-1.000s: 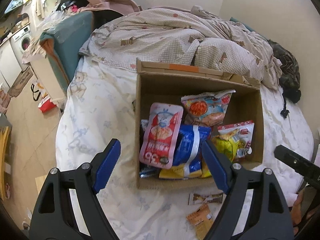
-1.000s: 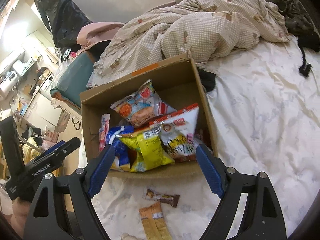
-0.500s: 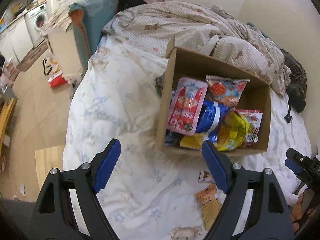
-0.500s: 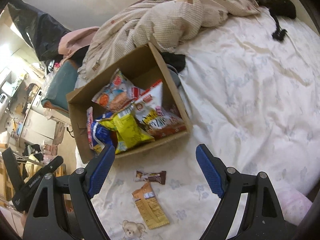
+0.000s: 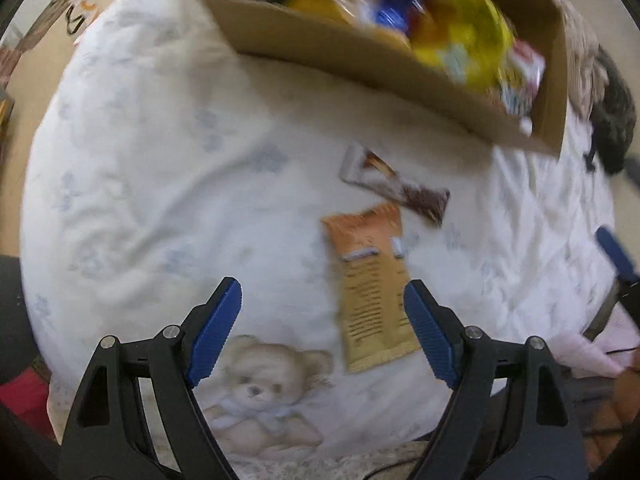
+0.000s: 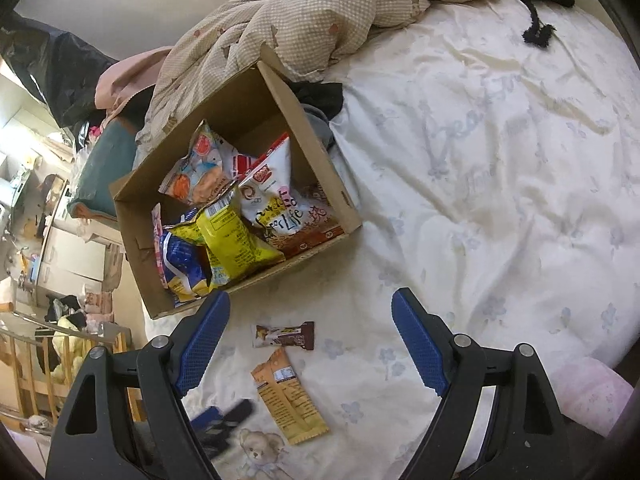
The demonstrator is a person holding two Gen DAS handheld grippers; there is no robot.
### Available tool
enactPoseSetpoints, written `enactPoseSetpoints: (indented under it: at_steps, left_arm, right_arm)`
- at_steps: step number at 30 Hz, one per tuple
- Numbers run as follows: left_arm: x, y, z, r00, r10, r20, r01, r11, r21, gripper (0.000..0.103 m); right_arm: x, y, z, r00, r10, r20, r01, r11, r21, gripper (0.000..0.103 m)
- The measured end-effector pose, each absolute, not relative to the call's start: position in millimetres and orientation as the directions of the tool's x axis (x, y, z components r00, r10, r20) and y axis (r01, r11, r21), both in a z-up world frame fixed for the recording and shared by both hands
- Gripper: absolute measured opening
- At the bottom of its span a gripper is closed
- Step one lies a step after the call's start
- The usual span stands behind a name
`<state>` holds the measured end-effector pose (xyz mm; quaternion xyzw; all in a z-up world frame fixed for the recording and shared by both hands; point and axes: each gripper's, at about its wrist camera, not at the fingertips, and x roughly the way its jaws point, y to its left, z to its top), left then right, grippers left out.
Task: Organize snacks
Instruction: 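Withdraw both grippers from the box toward the remaining snacks, then grasp the orange-brown wafer bag with the left gripper and lift it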
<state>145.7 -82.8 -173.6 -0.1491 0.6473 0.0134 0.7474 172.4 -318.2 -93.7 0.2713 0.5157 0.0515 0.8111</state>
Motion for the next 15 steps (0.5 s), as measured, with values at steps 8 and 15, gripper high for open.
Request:
enactPoseSetpoints:
  at_steps: [8, 15]
  left_arm:
    - [156.6, -131.1, -198.0, 0.14, -0.055, -0.989, -0.143, 0.987, -0.075, 0.081]
    - [156.5, -148.9, -197.6, 0.12, -0.091, -0.989, -0.046, 0.994, -0.097, 0.044]
  right_arm:
    - [165.5, -334.2, -101.8, 0.451, 0.391, -0.802, 0.236, 0.814, 0.53, 0.086]
    - [168.4, -324.0, -97.8, 0.449, 0.427, -0.785, 0.199, 0.809, 0.554, 0.086]
